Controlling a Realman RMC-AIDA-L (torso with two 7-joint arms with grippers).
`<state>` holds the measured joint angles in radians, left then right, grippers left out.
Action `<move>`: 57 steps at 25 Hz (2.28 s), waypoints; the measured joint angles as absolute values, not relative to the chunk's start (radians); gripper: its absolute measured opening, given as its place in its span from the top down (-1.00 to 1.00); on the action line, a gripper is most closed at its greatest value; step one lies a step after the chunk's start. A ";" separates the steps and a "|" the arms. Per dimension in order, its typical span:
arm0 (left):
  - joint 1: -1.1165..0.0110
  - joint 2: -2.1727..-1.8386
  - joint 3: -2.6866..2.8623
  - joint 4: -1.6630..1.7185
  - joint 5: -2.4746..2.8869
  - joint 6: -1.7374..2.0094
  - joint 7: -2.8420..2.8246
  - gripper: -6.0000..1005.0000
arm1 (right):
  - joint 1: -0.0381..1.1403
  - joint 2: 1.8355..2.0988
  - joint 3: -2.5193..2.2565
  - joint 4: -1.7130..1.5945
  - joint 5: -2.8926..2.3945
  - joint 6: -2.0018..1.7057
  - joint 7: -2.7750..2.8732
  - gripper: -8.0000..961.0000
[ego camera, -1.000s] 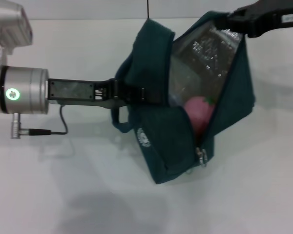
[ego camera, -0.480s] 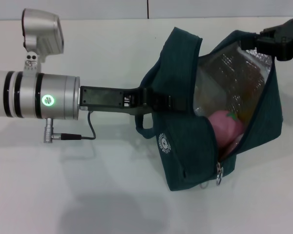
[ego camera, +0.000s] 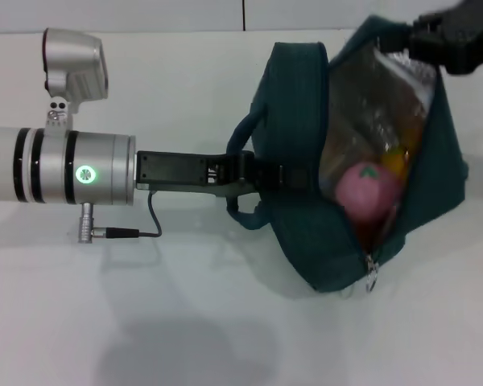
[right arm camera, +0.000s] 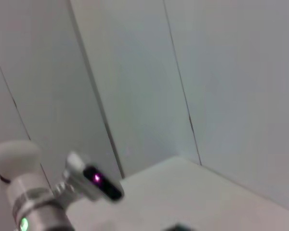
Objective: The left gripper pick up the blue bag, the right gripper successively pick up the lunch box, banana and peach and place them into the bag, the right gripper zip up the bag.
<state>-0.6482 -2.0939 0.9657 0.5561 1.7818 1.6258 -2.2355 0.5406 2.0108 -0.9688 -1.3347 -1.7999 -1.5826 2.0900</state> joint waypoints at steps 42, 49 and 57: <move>-0.645 -2.088 0.981 0.537 1.748 1.598 -2.235 0.93 | 0.589 2.002 -0.929 -1.018 -1.750 -1.507 2.008 0.48; -0.643 -2.087 0.979 0.537 1.752 1.598 -2.235 0.93 | 0.574 1.999 -0.852 -1.016 -1.750 -1.566 2.011 0.08; -0.641 -2.084 0.976 0.537 1.750 1.598 -2.235 0.93 | 0.522 1.994 -0.753 -1.024 -1.676 -1.742 1.879 -0.69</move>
